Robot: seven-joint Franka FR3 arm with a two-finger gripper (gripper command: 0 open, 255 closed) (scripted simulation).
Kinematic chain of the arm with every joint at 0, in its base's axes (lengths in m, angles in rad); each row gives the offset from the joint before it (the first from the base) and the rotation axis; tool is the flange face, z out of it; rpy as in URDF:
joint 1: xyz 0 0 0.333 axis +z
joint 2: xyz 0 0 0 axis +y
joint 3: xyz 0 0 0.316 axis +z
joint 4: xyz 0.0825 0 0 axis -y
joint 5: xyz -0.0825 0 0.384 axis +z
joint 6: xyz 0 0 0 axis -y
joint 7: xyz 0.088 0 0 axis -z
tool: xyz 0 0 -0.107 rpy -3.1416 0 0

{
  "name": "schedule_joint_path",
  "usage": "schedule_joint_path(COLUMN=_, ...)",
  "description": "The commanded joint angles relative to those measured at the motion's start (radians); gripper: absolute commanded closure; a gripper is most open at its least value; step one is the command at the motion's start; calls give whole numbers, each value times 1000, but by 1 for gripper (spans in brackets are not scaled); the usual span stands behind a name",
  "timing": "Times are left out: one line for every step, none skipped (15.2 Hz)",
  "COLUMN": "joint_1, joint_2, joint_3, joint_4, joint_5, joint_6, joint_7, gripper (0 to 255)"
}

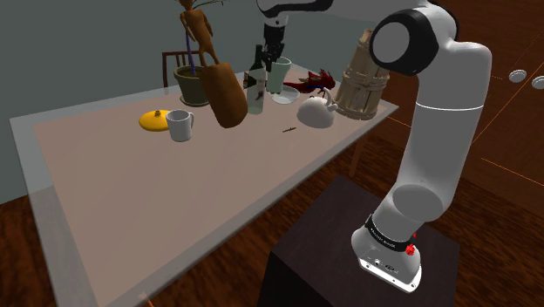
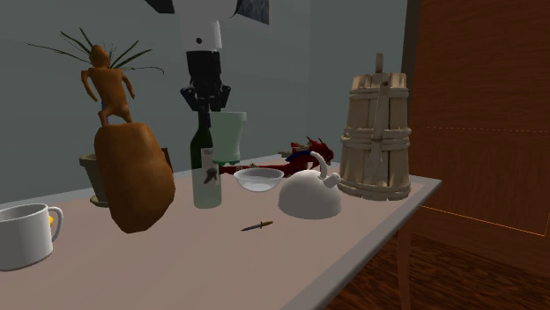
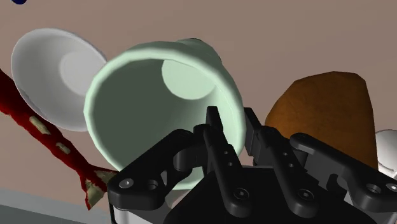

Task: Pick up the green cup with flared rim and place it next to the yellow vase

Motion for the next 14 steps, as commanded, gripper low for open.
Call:
schedule_joint_path(joint_1=-1, joint_2=4, joint_3=0, joint_4=32, joint_5=1, joint_6=-28, joint_7=-3, gripper=255)
schedule_joint_path(joint_1=-2, joint_2=6, joint_3=-1, joint_4=49, joint_5=2, joint_6=-43, joint_7=-4, gripper=255)
schedule_joint_path(joint_1=-3, joint_2=9, joint_3=-1, joint_4=67, joint_5=3, joint_6=-57, joint_7=-6, gripper=255)
schedule_joint_path(joint_1=-3, joint_2=12, joint_3=-1, joint_4=85, joint_5=3, joint_6=-72, joint_7=-7, gripper=255)
schedule_joint_path(joint_1=-4, joint_2=15, joint_3=-1, joint_4=103, joint_5=4, joint_6=-88, joint_7=-9, gripper=255)
schedule_joint_path(joint_1=-5, joint_2=19, joint_3=-1, joint_4=123, joint_5=5, joint_6=-103, joint_7=-10, gripper=255)
schedule_joint_path(joint_1=-6, joint_2=24, joint_3=-1, joint_4=143, joint_5=6, joint_6=-119, joint_7=-12, gripper=255)
schedule_joint_path(joint_1=-7, joint_2=28, joint_3=-1, joint_4=163, joint_5=7, joint_6=-134, joint_7=-13, gripper=255)
schedule_joint_path(joint_1=-8, joint_2=34, joint_3=-1, joint_4=185, joint_5=8, joint_6=-151, joint_7=-15, gripper=255)
schedule_joint_path(joint_1=-8, joint_2=34, joint_3=-1, joint_4=187, joint_5=8, joint_6=-153, joint_7=-15, gripper=255)
schedule_joint_path(joint_1=8, joint_2=27, joint_3=5, joint_4=172, joint_5=3, joint_6=-146, joint_7=7, gripper=255)
schedule_joint_path(joint_1=25, joint_2=22, joint_3=10, joint_4=159, joint_5=-2, joint_6=-140, joint_7=28, gripper=255)
schedule_joint_path(joint_1=40, joint_2=17, joint_3=17, joint_4=147, joint_5=-7, joint_6=-135, joint_7=50, gripper=255)
schedule_joint_path(joint_1=56, joint_2=14, joint_3=23, joint_4=137, joint_5=-12, joint_6=-130, joint_7=72, gripper=255)
